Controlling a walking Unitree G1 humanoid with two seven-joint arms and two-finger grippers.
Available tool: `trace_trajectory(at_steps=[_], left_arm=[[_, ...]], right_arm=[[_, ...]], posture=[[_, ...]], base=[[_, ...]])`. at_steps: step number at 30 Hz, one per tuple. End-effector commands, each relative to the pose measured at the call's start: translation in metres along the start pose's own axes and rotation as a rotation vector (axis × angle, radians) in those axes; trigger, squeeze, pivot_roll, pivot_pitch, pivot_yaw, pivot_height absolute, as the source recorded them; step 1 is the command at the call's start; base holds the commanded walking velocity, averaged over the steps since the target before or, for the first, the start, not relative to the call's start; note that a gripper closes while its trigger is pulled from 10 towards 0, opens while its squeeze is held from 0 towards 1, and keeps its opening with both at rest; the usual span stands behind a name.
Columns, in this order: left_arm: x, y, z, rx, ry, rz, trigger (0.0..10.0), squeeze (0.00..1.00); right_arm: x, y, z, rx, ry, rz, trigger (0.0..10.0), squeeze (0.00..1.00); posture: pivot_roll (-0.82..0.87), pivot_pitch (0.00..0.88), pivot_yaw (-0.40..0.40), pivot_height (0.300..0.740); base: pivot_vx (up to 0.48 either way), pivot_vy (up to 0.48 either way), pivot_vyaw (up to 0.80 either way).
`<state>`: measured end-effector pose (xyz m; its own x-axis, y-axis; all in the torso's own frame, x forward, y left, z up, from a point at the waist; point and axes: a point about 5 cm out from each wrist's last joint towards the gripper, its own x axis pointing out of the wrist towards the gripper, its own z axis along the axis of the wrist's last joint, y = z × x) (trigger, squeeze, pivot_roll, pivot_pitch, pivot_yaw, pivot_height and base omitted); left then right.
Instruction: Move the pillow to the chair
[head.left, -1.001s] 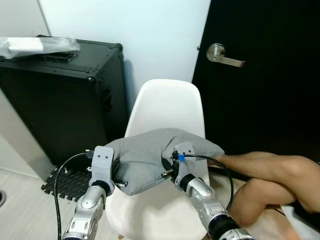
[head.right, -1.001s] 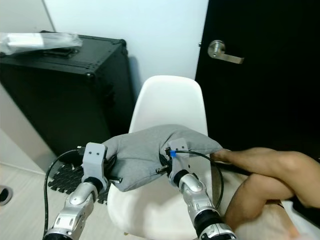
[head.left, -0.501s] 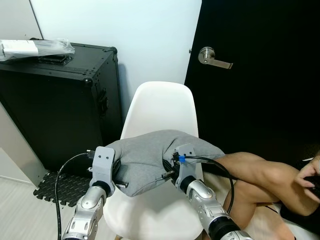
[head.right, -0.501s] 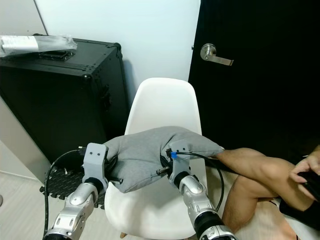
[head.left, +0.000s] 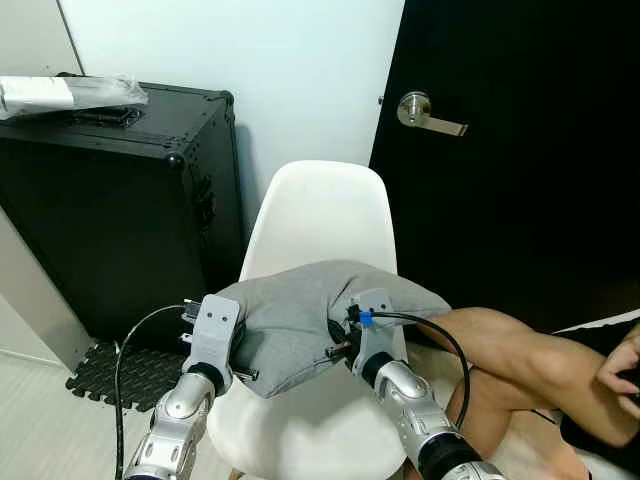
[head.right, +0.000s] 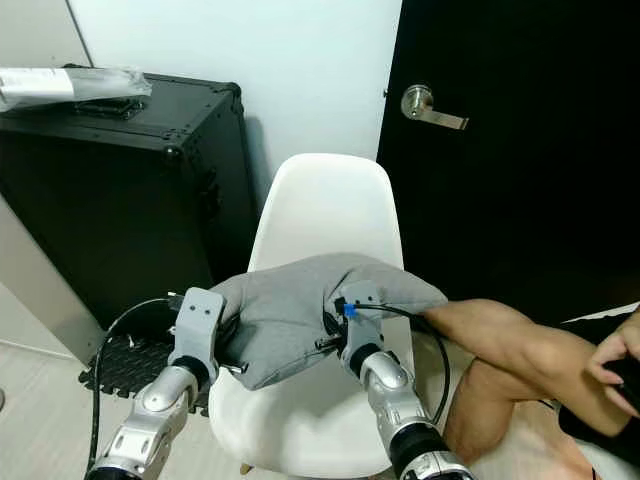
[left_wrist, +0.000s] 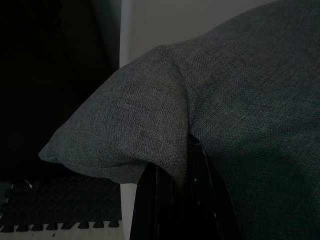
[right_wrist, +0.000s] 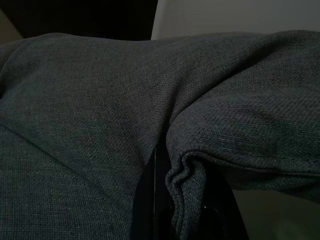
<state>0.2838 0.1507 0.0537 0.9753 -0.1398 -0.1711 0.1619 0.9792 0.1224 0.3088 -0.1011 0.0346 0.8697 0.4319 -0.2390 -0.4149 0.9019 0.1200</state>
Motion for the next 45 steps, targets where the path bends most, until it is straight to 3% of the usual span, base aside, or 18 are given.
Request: trace_trajectory(at_steps=[1,11,33,40,45], left_arm=[[-0.002,0.015,0.002,0.047,-0.011,0.055,10.0,0.00],[-0.003,0.016,-0.001,0.058,0.001,0.058,10.0,0.00],[-0.004,0.014,-0.005,0.070,0.015,0.058,10.0,0.00],[-0.002,0.019,-0.007,0.122,0.020,0.056,10.0,0.00],[0.000,0.020,-0.007,0.259,0.019,-0.005,10.0,0.00]], right_arm=[[-0.004,-0.010,-0.001,-0.003,0.007,-0.032,10.0,0.00],[-0.003,-0.010,-0.001,-0.008,0.011,-0.027,10.0,0.00],[-0.003,-0.007,0.000,-0.020,0.013,0.013,10.0,0.00],[-0.003,-0.005,-0.001,-0.036,0.023,0.026,10.0,0.00],[0.002,0.002,0.001,-0.057,0.035,0.066,10.0,0.00]], posture=[[0.09,0.078,-0.043,0.670],[0.09,0.079,-0.045,0.625],[0.08,0.072,-0.061,0.596],[0.07,0.086,-0.080,0.596],[0.07,0.111,-0.109,0.576]], base=[[0.000,0.000,0.00],[0.000,0.000,0.00],[0.000,0.000,0.00],[0.000,0.000,0.00],[0.000,0.000,0.00]])
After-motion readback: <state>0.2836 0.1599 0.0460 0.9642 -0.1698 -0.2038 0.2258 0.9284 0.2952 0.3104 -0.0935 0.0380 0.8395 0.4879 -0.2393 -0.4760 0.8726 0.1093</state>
